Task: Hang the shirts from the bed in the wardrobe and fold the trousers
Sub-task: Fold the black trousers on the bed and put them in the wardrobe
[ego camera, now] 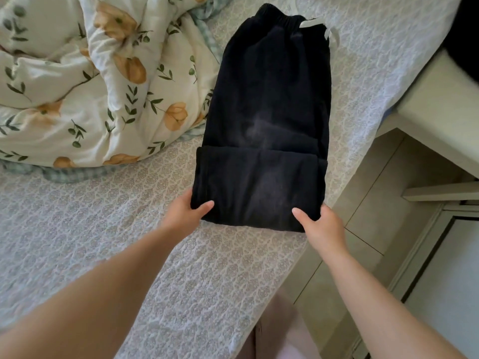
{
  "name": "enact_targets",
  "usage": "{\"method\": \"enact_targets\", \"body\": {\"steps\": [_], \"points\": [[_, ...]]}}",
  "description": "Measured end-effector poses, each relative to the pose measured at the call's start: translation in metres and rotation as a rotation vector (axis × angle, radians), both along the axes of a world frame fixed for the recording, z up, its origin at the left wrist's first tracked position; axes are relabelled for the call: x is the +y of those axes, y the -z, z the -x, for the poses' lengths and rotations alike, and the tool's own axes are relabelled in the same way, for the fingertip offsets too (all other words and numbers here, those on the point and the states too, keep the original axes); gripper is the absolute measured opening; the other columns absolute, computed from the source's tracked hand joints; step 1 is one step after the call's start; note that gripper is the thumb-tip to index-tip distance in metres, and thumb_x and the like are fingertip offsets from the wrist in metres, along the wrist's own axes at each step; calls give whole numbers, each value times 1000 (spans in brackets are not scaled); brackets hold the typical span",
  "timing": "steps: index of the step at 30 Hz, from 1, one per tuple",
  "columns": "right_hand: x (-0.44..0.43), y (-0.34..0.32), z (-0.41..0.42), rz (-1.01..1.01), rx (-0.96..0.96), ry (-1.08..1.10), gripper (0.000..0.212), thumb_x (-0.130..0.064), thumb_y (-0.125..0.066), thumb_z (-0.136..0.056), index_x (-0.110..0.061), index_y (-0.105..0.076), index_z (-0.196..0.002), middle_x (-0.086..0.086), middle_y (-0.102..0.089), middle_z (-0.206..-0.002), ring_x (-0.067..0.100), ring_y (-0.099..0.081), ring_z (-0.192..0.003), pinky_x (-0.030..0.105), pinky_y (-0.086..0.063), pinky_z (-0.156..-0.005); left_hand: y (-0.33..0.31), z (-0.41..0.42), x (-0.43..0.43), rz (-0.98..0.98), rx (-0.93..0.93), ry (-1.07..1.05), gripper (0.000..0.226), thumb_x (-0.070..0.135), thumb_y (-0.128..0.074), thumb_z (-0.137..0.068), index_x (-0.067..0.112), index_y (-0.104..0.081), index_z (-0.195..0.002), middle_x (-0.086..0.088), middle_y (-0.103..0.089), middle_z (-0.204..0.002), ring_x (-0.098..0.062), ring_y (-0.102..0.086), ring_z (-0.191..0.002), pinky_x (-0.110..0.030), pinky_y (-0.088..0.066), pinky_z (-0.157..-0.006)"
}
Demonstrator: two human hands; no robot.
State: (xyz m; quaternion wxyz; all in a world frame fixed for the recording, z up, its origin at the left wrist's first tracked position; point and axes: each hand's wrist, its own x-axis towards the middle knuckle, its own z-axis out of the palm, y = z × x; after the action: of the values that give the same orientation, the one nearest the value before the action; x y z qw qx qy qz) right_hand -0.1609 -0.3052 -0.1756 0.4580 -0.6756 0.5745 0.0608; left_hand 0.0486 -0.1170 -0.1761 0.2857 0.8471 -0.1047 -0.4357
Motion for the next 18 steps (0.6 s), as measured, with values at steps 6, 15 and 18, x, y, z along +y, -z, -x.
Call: {"method": "enact_targets", "body": {"steps": [6, 15, 18], "points": [[10, 14, 3, 80, 112, 47, 39, -40, -47, -95, -7, -54, -114, 6, -63, -105, 29, -58, -101, 34, -45, -77, 8, 17, -5, -31, -228, 50, 27, 36, -47, -97, 23, -47, -120, 22, -52, -87, 6, -51, -75, -15, -38, -55], [14, 30, 5, 222, 350, -3, 40, -39, -35, -99, -3, -53, -100, 13, -60, -94, 35, -56, -92, 34, -34, -63, 12, 24, -7, -222, -345, 102, 46, 42, -48, -94, 18, -37, -132, -2, -58, -112, -21, -59, -93, -35, -51, -70], [17, 19, -2, 472, 231, -16, 40, -25, -58, -88, -4, -49, -120, 16, -53, -119, 36, -52, -106, 42, -42, -77, 10, 29, -1, -220, -589, 230, 70, 45, -56, -89, 20, -25, -147, -8, -33, -143, -26, -38, -127, -40, -36, -100]]}}
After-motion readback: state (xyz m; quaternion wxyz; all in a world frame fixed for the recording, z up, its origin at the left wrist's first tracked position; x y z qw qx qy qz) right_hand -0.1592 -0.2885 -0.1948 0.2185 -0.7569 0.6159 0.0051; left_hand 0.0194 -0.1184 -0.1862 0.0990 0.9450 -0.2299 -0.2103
